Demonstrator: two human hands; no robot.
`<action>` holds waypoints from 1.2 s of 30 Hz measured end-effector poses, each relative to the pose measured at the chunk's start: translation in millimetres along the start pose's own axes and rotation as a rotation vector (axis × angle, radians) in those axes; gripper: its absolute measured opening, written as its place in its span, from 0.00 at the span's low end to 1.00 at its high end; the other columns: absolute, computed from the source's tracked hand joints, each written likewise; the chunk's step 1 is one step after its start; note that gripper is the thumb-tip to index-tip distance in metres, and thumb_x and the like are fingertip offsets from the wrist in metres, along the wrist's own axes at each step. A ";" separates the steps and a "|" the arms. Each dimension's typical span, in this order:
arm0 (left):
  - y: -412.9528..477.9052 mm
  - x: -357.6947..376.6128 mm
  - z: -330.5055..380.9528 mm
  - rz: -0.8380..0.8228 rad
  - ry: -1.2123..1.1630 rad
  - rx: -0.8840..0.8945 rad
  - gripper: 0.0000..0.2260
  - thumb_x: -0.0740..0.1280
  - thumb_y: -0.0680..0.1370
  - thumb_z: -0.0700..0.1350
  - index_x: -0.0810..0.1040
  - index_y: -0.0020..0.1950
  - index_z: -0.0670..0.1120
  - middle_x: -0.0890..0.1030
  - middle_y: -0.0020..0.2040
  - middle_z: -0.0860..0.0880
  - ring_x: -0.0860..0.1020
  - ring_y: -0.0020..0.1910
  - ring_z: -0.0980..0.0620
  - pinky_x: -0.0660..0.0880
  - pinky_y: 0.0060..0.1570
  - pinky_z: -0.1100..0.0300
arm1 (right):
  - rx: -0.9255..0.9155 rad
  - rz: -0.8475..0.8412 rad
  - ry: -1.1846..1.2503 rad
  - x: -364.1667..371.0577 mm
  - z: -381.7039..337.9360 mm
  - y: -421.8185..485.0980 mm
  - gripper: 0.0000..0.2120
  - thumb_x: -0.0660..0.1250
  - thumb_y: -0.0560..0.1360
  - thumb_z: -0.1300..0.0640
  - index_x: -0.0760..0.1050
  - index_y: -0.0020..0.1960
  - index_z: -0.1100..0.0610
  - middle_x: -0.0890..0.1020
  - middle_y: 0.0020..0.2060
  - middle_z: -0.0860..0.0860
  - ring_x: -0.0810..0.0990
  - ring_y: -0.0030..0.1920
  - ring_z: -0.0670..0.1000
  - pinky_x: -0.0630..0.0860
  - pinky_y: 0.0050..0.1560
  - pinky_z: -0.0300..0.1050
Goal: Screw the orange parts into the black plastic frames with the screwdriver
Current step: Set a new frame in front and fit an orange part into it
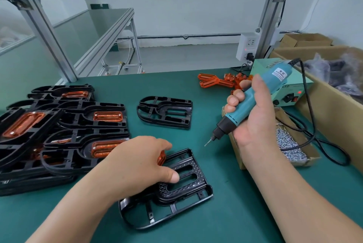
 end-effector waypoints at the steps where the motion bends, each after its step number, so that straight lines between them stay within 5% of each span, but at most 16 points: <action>1: -0.8 -2.1 -0.5 -0.014 -0.017 -0.002 0.40 0.74 0.68 0.70 0.70 0.77 0.61 0.76 0.71 0.62 0.74 0.70 0.57 0.71 0.69 0.56 | -0.002 0.002 0.000 0.0 -0.5 0.3 0.13 0.67 0.84 0.46 0.75 0.47 0.55 0.72 0.33 0.49 0.72 0.31 0.48 0.72 0.32 0.40; 4: -3.0 -8.3 -3.9 -0.058 -0.082 0.002 0.31 0.76 0.69 0.67 0.76 0.70 0.64 0.79 0.63 0.64 0.78 0.62 0.61 0.75 0.65 0.57 | -0.003 0.011 0.005 0.1 -1.6 0.6 0.13 0.67 0.84 0.47 0.75 0.47 0.55 0.72 0.33 0.49 0.72 0.31 0.48 0.72 0.32 0.40; 6: -3.5 -9.5 -5.0 -0.086 -0.136 0.023 0.19 0.76 0.70 0.65 0.79 0.60 0.66 0.81 0.50 0.66 0.80 0.50 0.64 0.76 0.52 0.63 | -0.005 0.011 0.007 0.1 -2.0 0.6 0.13 0.67 0.84 0.47 0.75 0.47 0.55 0.72 0.33 0.49 0.72 0.31 0.48 0.72 0.32 0.40; 10: -3.0 -8.5 -2.4 -0.078 -0.186 0.083 0.04 0.73 0.78 0.58 0.80 0.49 0.63 0.79 0.40 0.69 0.77 0.37 0.65 0.69 0.36 0.66 | -0.002 0.020 -0.004 0.0 -2.1 0.1 0.13 0.67 0.84 0.47 0.75 0.47 0.55 0.72 0.33 0.49 0.73 0.31 0.48 0.72 0.32 0.40; 16: -6.2 -10.4 5.8 0.038 -0.072 0.118 0.03 0.67 0.80 0.56 0.75 0.47 0.62 0.78 0.40 0.69 0.75 0.37 0.65 0.67 0.35 0.64 | -0.003 0.023 -0.004 -0.3 -2.1 0.8 0.12 0.67 0.84 0.47 0.74 0.48 0.55 0.72 0.33 0.49 0.73 0.31 0.48 0.72 0.32 0.40; 21: -16.9 -25.9 19.9 0.411 -0.024 0.200 0.02 0.67 0.78 0.57 0.76 0.47 0.62 0.79 0.43 0.67 0.78 0.42 0.63 0.66 0.33 0.67 | -0.005 0.025 0.018 -2.6 -2.8 4.8 0.12 0.66 0.84 0.47 0.74 0.47 0.55 0.72 0.32 0.49 0.73 0.31 0.48 0.72 0.31 0.40; 26: -37.3 -35.5 39.6 0.594 0.004 0.400 0.00 0.71 0.77 0.52 0.80 0.47 0.57 0.79 0.42 0.59 0.77 0.36 0.57 0.77 0.33 0.53 | -0.023 0.032 0.044 -5.4 -3.9 6.4 0.12 0.68 0.83 0.47 0.76 0.46 0.54 0.73 0.33 0.49 0.74 0.31 0.47 0.73 0.32 0.39; 29: -46.5 -33.0 49.1 0.498 0.097 0.455 0.04 0.69 0.76 0.55 0.79 0.49 0.58 0.78 0.43 0.58 0.78 0.35 0.54 0.76 0.29 0.52 | -0.029 0.054 0.061 -7.0 -6.1 7.3 0.13 0.70 0.82 0.46 0.77 0.46 0.54 0.73 0.34 0.49 0.74 0.32 0.47 0.74 0.31 0.39; 33: -47.6 -15.8 57.8 0.157 0.281 0.473 0.12 0.65 0.71 0.62 0.76 0.51 0.59 0.77 0.42 0.58 0.78 0.31 0.55 0.74 0.24 0.57 | -0.031 0.055 0.069 -7.1 -6.2 9.3 0.13 0.69 0.82 0.46 0.76 0.46 0.54 0.73 0.33 0.48 0.74 0.31 0.47 0.74 0.30 0.39; 36: -40.1 4.5 65.0 -0.023 0.291 0.481 0.11 0.62 0.79 0.57 0.67 0.59 0.57 0.72 0.52 0.53 0.79 0.46 0.46 0.71 0.38 0.54 | -0.028 0.054 0.060 -7.0 -5.1 10.2 0.13 0.69 0.82 0.46 0.76 0.46 0.54 0.73 0.33 0.49 0.74 0.31 0.48 0.74 0.31 0.40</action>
Point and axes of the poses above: each hand's wrist, its own y-axis towards the middle knuckle, its own x-axis out of the palm, z = x × y, the point moved 1 cm from there along y, towards the middle knuckle
